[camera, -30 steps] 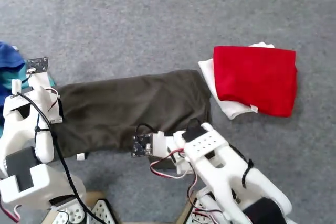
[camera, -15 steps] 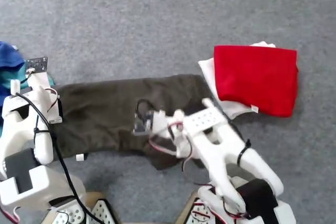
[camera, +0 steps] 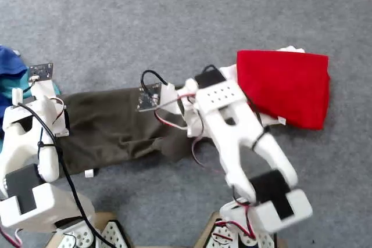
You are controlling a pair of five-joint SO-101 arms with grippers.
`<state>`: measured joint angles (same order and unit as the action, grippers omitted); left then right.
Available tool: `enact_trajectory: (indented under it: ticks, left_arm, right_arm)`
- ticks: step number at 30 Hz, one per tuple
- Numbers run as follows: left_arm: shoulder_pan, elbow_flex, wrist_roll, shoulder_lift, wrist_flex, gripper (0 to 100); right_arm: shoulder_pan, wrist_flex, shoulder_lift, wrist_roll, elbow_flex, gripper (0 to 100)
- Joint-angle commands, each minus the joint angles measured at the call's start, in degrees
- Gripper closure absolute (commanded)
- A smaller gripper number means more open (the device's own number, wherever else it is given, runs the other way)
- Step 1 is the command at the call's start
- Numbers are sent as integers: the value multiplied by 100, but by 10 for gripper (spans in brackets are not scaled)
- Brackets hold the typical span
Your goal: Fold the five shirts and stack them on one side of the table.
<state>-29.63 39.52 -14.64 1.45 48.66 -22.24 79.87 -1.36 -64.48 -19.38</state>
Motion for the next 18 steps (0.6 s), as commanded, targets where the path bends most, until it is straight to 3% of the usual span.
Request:
enact_trajectory:
  ticks: [1,14,18]
  left_arm:
    - [-13,-163,53,-18,9,968]
    - [-13,-163,53,-18,0,968]
    - [-13,-163,53,-26,0,968]
  right_arm:
    - [79,114,435,-123,936,985]
    - [79,826,2264,-264,3108,982]
    - [88,809,2624,-53,3521,828]
